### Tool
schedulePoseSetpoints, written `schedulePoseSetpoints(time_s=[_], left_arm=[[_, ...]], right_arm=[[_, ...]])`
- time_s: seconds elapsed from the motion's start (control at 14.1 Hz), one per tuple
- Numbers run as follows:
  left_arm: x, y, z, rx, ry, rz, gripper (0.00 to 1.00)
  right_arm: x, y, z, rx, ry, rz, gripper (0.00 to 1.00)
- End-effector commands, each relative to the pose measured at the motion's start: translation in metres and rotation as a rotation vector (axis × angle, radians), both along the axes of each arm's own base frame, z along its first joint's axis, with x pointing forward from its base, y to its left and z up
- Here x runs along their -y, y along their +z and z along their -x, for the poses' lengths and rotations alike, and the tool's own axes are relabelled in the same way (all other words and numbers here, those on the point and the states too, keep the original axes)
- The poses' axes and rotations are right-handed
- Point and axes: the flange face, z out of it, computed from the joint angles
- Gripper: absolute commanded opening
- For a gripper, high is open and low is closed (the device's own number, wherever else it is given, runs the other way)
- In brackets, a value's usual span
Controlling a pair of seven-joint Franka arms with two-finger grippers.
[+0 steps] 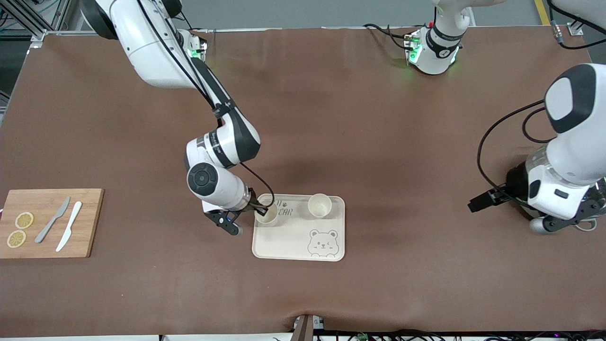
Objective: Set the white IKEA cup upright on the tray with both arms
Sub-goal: 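Set both cups upright on the tray and open both grippers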
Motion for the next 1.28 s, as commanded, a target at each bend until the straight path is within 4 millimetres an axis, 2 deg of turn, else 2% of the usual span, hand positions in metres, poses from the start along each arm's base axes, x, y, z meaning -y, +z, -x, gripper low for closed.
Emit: schedulePoseSetpoints(time_s=[0.0,0.07,0.14,0.28,0.36,0.5,0.64,0.78,0.92,1.0,1.07,1.21], left_arm=[[-0.021,0.018,0.014,-0.005,-0.019,-0.071,1.0],[-0.028,0.025,0.018,-0.003,-0.046,-0.09,1.0],[-0.036,0.028,0.02,-0.006,-0.08,-0.096,1.0],[-0.06,0.044,0.027,0.004,-0.092,-0.104,1.0],[-0.068,0.049,0.029,0.007,-0.093,-0.107,1.0],[-0.073,0.062,0.035,0.024,-0.098,-0.113,1.0],[-0.08,0.068,0.041,0.009,-0.091,-0.116,1.0],[-0.081,0.07,0.047,-0.022,-0.091,-0.119,1.0],[-0.081,0.069,0.051,-0.048,-0.095,-0.118,1.0],[-0.08,0.071,0.053,-0.057,-0.097,-0.12,1.0],[-0.081,0.081,0.058,-0.049,-0.094,-0.136,1.0],[-0.079,0.09,0.064,-0.04,-0.097,-0.15,1.0]], right_arm=[[-0.009,-0.01,-0.001,-0.018,-0.025,-0.016,0.0],[-0.009,-0.01,-0.001,-0.02,-0.024,-0.015,0.08],[-0.007,-0.01,-0.003,-0.014,-0.022,-0.015,0.99],[-0.018,0.001,0.001,0.009,0.029,-0.011,1.0],[-0.019,0.014,-0.002,0.02,0.03,-0.018,1.0],[-0.013,0.043,-0.009,-0.015,0.036,-0.013,1.0],[0.001,0.083,-0.02,-0.073,0.044,-0.003,1.0],[0.016,0.107,-0.022,-0.133,0.046,0.017,1.0],[0.041,0.155,-0.026,-0.104,0.022,0.001,1.0],[0.069,0.191,-0.029,-0.081,-0.009,-0.011,1.0],[0.101,0.212,-0.028,-0.1,-0.039,-0.01,1.0],[0.129,0.244,-0.015,-0.123,-0.01,0.008,1.0]])
